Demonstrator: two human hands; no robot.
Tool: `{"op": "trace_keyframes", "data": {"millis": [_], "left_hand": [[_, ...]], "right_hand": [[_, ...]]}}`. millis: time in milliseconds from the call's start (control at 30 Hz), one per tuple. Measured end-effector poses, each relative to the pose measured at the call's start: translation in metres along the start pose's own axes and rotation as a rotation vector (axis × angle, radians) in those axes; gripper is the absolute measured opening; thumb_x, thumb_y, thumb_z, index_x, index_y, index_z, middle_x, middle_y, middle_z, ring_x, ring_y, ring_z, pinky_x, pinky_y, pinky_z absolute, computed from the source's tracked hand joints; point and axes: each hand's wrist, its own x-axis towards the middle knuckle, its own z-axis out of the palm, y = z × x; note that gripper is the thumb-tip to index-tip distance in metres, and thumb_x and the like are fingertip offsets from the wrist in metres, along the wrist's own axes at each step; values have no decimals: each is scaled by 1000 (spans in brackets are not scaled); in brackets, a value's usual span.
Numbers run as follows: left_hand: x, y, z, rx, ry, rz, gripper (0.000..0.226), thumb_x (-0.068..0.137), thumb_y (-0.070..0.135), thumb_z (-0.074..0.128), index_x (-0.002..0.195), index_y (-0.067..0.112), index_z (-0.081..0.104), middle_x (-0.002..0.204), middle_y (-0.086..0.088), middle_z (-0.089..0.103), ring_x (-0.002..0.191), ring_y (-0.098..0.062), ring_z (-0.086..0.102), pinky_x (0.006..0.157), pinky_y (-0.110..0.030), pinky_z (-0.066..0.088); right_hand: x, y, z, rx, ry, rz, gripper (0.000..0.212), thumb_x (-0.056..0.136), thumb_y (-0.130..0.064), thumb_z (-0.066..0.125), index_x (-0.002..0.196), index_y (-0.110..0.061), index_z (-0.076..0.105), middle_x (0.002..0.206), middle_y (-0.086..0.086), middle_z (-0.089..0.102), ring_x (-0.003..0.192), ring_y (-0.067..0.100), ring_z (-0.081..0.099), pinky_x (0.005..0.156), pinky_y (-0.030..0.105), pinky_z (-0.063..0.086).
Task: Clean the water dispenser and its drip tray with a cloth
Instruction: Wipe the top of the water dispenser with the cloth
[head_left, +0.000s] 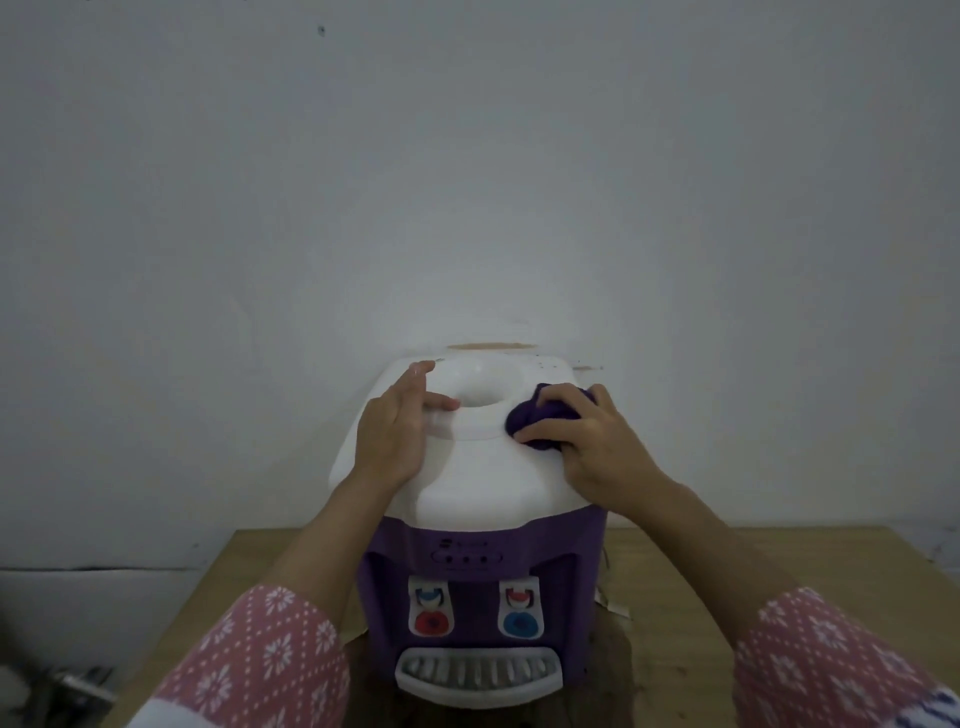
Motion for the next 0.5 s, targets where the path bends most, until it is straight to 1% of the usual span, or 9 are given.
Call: {"op": "trace_keyframes", "data": {"millis": [33,100,133,200,267,333,367,433,500], "left_hand": [[0,2,0,4,4,-9,44,83,58,16,93,46,57,82,19,70,87,26,42,75,2,25],[0,3,1,10,13,-11,52,83,58,17,102,37,60,80,19,70,86,26,45,75,3,25],[1,3,2,22,22,-4,56,83,58,18,108,31,60,78,19,70,88,21,47,75,1,26],[4,5,5,68,54,16,58,83,56,19,111,25,60,73,18,69,92,5,51,78,-9,29],[9,8,10,136,87,58,56,84,53,20,106,22,62,67,16,67,86,-7,55,73,-17,33],[14,10,15,211,134,117,54,85,49,20,93,17,63,62,13,64,74,-11,56,66,-20,35],[16,11,17,240,163,151,55,86,47,20,86,14,64,58,12,63,67,-12,55,63,-20,36],[22,11,20,288,189,211,57,88,46,21,80,11,65,52,10,60,59,-12,54,59,-18,36],[30,10,22,322,171,227,58,88,48,20,81,16,68,48,9,58,61,-14,56,60,-17,36]], "right_hand": [[-1,8,-1,29,18,34,45,78,13,48,96,-20,73,117,8,56,91,35,42,81,41,41],[2,22,-3,63,37,138,47,81,14,44,100,-20,71,117,8,54,95,35,42,87,33,34],[4,28,-4,62,32,184,48,82,13,42,103,-20,70,118,8,52,98,34,42,89,29,31],[10,31,-6,49,54,209,48,82,12,42,107,-19,69,120,9,51,100,34,42,89,27,29],[12,21,-5,76,101,127,47,79,13,45,103,-19,70,118,10,53,96,34,43,88,31,34],[7,8,0,97,89,-11,44,74,12,48,95,-18,73,114,9,58,89,31,45,82,36,40],[3,5,3,98,80,-61,42,72,10,48,91,-18,74,112,8,60,86,28,44,78,35,41],[2,11,6,171,87,-55,40,71,10,47,84,-15,75,109,6,61,86,23,41,79,26,37],[7,26,7,300,116,37,41,72,16,47,79,-13,75,106,3,59,87,22,42,83,14,31]]}}
